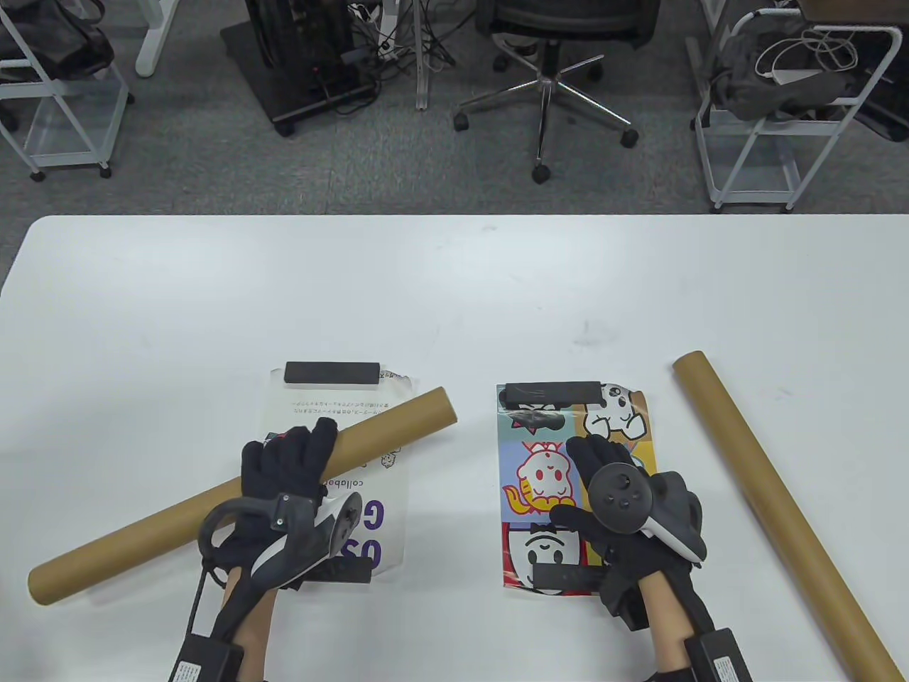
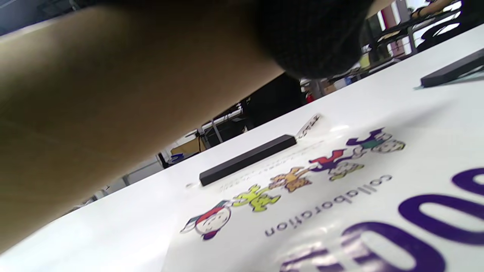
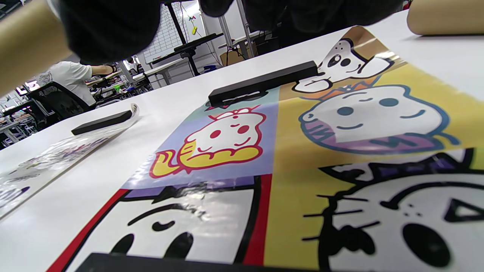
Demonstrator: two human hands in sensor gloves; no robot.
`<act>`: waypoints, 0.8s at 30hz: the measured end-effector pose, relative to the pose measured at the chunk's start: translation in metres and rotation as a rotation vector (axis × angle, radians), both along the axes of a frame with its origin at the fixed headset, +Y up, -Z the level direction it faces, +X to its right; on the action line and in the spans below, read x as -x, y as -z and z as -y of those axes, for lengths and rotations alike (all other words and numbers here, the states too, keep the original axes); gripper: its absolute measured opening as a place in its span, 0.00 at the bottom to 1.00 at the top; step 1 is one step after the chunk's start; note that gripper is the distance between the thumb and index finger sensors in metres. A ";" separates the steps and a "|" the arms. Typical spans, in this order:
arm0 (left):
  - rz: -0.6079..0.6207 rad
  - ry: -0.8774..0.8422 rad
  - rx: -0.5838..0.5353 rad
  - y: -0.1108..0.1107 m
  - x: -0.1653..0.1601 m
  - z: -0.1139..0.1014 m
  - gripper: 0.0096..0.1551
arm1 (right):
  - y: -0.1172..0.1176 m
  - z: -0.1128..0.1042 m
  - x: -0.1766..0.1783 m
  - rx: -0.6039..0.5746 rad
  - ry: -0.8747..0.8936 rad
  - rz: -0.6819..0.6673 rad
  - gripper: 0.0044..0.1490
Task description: Roll up posters and store in mailing tubes
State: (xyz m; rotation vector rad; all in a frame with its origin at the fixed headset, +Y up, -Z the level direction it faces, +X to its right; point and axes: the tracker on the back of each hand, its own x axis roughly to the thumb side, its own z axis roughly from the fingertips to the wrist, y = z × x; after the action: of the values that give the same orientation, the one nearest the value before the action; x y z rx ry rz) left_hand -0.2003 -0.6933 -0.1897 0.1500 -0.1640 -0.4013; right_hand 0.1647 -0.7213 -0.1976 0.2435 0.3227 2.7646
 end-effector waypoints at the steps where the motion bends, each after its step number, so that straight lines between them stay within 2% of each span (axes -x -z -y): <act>1: 0.010 0.000 -0.011 -0.001 -0.001 -0.001 0.54 | 0.000 0.000 0.000 0.001 0.001 0.000 0.58; 7: 0.047 0.061 -0.029 -0.004 -0.009 -0.001 0.54 | 0.000 -0.001 0.000 -0.002 0.037 -0.001 0.57; 13: 0.087 0.088 -0.037 -0.008 -0.023 -0.001 0.54 | -0.003 -0.010 0.010 -0.054 0.296 -0.004 0.50; 17: 0.117 0.072 -0.043 -0.012 -0.034 -0.002 0.54 | -0.006 -0.011 0.018 -0.038 0.465 -0.007 0.47; 24: 0.166 0.115 -0.051 -0.017 -0.049 0.000 0.54 | -0.007 -0.014 0.021 -0.079 0.575 0.016 0.43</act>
State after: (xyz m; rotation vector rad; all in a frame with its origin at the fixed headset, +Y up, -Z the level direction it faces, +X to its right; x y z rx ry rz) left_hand -0.1511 -0.6928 -0.1723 0.2251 -0.3273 -0.5076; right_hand 0.1440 -0.7076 -0.1903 0.2817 0.1128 2.2110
